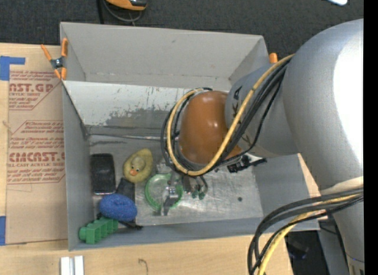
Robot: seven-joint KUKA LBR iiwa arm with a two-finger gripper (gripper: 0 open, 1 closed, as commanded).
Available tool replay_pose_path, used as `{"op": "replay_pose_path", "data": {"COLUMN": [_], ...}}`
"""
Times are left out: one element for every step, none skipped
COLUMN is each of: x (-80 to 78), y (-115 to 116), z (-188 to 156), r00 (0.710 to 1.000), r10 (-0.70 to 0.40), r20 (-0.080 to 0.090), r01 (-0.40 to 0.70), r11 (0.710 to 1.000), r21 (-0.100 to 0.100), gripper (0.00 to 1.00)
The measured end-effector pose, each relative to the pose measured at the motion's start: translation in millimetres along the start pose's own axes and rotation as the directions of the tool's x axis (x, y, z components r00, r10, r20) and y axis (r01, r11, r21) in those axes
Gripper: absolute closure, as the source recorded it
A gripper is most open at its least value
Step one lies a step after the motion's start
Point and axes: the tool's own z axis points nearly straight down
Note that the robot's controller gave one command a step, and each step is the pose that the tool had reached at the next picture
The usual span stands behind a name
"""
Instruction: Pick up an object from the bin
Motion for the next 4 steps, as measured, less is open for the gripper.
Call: {"op": "replay_pose_path", "data": {"x": [-0.1,-0.5,-0.5,-0.5], "y": [-1.0,-1.3,-1.5,-1.5], "z": [3.9,4.3,4.8,4.8], "r00": [1.000,1.000,1.000,1.000], "r10": [0.002,0.005,0.005,0.005], "r20": [0.006,0.007,0.006,0.006], "r01": [-0.002,-0.005,-0.005,-0.005], "r11": [1.000,1.000,1.000,1.000], "r21": [0.000,0.000,0.000,0.000], "gripper": [0.00,1.00,0.00,0.00]}}
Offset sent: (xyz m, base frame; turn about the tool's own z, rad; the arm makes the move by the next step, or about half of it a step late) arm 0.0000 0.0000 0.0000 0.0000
